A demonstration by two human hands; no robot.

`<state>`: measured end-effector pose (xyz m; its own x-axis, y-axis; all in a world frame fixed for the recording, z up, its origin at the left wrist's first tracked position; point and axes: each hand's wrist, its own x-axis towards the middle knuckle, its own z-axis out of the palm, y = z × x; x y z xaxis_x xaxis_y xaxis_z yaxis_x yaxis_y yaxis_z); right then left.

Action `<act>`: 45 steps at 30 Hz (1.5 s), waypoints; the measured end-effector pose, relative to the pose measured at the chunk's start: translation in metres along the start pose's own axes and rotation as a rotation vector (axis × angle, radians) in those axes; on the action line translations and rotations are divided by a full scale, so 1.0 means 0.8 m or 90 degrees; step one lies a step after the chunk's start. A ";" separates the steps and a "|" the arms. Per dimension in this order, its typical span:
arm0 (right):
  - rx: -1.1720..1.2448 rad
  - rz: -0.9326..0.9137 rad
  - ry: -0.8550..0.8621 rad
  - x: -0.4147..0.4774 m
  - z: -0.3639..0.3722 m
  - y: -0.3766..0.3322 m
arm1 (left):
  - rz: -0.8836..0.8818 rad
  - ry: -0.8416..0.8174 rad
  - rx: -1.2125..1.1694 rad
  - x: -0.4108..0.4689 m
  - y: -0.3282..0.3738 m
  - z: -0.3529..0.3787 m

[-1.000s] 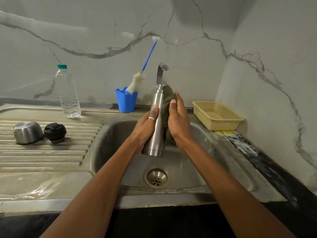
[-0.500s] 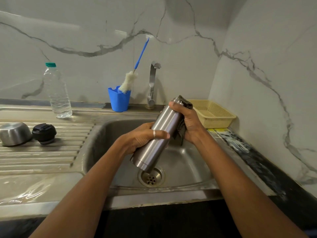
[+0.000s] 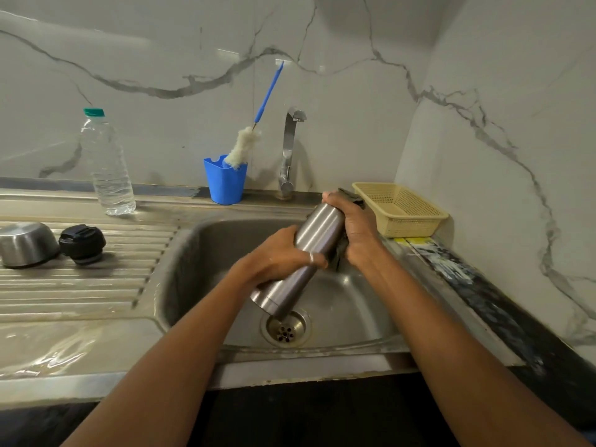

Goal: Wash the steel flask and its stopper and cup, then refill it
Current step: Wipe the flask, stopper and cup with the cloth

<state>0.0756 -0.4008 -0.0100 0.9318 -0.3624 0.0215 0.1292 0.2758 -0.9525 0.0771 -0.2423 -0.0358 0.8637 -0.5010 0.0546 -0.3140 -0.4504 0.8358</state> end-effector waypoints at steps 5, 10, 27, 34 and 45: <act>0.007 -0.019 -0.032 0.006 0.009 -0.016 | -0.060 -0.079 -0.225 -0.001 -0.002 -0.012; -0.103 -0.093 0.189 0.002 0.019 -0.005 | 0.049 0.100 0.247 0.013 -0.009 0.011; 0.015 -0.063 0.159 0.012 0.023 0.001 | 0.073 0.285 0.483 0.013 -0.002 0.026; 0.092 -0.116 -0.084 0.004 0.009 -0.024 | 0.035 0.087 0.038 0.007 0.016 -0.008; 0.044 -0.074 0.074 0.002 0.026 -0.021 | 0.113 0.420 0.489 0.016 0.015 0.022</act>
<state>0.0822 -0.3872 0.0121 0.8640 -0.4951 0.0914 0.2605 0.2844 -0.9226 0.0774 -0.2670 -0.0347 0.7517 -0.2050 0.6269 -0.4257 -0.8768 0.2237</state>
